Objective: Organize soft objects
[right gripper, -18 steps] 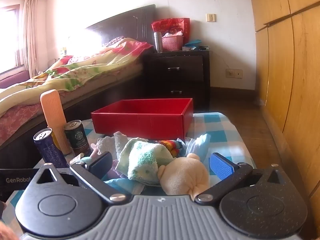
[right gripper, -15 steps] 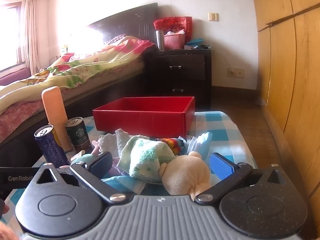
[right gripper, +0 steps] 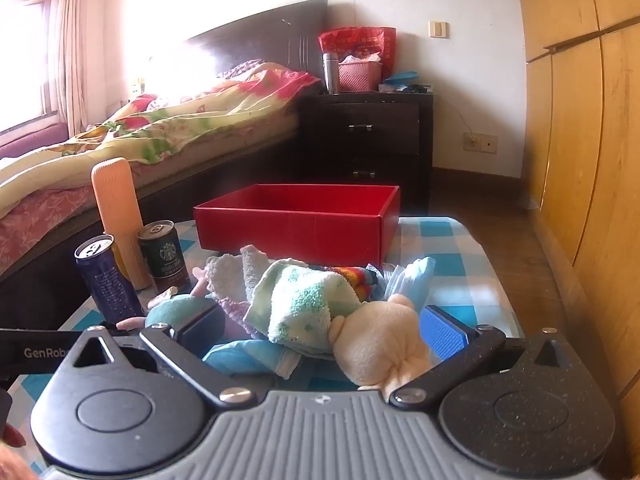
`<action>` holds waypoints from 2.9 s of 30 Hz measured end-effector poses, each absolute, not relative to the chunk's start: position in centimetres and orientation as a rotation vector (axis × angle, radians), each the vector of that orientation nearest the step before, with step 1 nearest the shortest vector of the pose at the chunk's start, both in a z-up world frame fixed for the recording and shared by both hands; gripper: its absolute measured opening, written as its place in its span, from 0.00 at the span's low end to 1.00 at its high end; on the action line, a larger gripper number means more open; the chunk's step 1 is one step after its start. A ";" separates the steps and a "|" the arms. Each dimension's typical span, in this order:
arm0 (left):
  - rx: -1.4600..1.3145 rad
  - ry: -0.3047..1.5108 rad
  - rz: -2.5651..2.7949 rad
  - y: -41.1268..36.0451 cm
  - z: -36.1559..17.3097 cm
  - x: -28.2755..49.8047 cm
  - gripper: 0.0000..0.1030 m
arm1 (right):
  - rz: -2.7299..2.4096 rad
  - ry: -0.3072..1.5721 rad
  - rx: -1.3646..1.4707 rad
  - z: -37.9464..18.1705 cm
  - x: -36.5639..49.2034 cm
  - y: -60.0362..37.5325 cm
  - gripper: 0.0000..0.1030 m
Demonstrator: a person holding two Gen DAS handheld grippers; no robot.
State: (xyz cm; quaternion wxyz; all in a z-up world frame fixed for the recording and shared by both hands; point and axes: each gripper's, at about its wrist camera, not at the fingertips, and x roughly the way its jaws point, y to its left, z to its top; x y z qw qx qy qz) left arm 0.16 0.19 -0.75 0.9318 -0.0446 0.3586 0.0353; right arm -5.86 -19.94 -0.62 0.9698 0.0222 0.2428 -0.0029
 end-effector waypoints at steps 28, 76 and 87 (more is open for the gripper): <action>-0.078 0.752 0.081 0.0 -1.0 0.1 0.95 | 0.005 0.522 0.046 -1.1 -5.6 -19.7 0.82; -0.046 0.753 0.094 -0.4 -1.0 -0.3 0.95 | 0.016 0.542 0.041 -1.2 -5.4 -19.3 0.82; -0.040 0.780 0.083 0.0 -1.1 -1.0 0.95 | 0.019 0.551 0.048 -1.2 -5.4 -19.3 0.82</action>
